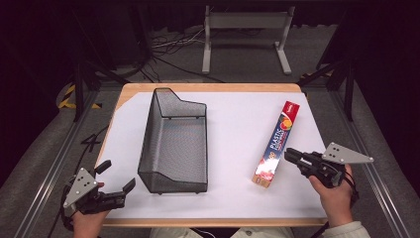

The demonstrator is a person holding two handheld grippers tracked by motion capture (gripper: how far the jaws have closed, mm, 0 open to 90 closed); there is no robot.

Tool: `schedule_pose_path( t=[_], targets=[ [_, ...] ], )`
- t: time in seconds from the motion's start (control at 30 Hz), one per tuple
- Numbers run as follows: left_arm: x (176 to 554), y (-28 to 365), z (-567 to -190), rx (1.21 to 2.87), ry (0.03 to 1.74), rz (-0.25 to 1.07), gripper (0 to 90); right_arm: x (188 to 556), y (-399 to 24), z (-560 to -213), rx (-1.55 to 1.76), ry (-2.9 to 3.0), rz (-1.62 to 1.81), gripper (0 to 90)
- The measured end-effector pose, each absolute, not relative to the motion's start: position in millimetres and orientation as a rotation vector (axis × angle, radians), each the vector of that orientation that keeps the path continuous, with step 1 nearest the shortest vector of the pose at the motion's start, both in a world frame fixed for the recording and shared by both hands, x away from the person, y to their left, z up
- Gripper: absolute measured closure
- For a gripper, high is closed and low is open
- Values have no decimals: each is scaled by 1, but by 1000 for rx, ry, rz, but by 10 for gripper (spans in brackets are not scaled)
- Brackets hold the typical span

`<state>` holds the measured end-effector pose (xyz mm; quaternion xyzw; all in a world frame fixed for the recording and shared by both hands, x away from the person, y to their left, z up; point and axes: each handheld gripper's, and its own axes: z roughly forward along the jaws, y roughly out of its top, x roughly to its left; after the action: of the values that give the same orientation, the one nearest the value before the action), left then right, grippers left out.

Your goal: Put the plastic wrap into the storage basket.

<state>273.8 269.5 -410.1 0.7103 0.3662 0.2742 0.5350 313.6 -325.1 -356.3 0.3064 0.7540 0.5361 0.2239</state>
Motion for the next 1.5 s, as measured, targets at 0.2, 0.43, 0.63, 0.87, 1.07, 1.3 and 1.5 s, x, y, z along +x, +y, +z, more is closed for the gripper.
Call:
schedule_pose_path(
  t=[0.2, 0.43, 0.63, 0.87, 1.07, 1.3, 1.5],
  targets=[
    [275, 269, -410, 1696, 869, 650, 32, 326, -307, -351, 811, 2131, 1494, 900],
    [275, 269, -410, 1696, 871, 649, 32, 331, -297, -348, 801, 2151, 1503, 900],
    [275, 269, -410, 1696, 863, 645, 32, 339, -282, -353, 806, 2218, 1491, 893],
    [274, 270, -411, 1696, 866, 645, 32, 350, -266, -363, 847, 2313, 1406, 900],
    [275, 269, -411, 1705, 863, 639, 33, 359, -254, -374, 877, 2418, 1300, 900],
    [276, 269, -411, 1704, 858, 633, 33, 367, -239, -387, 901, 2520, 1162, 900],
    [277, 268, -412, 1709, 854, 630, 33, 373, -228, -392, 892, 2587, 1054, 900]
  ],
)
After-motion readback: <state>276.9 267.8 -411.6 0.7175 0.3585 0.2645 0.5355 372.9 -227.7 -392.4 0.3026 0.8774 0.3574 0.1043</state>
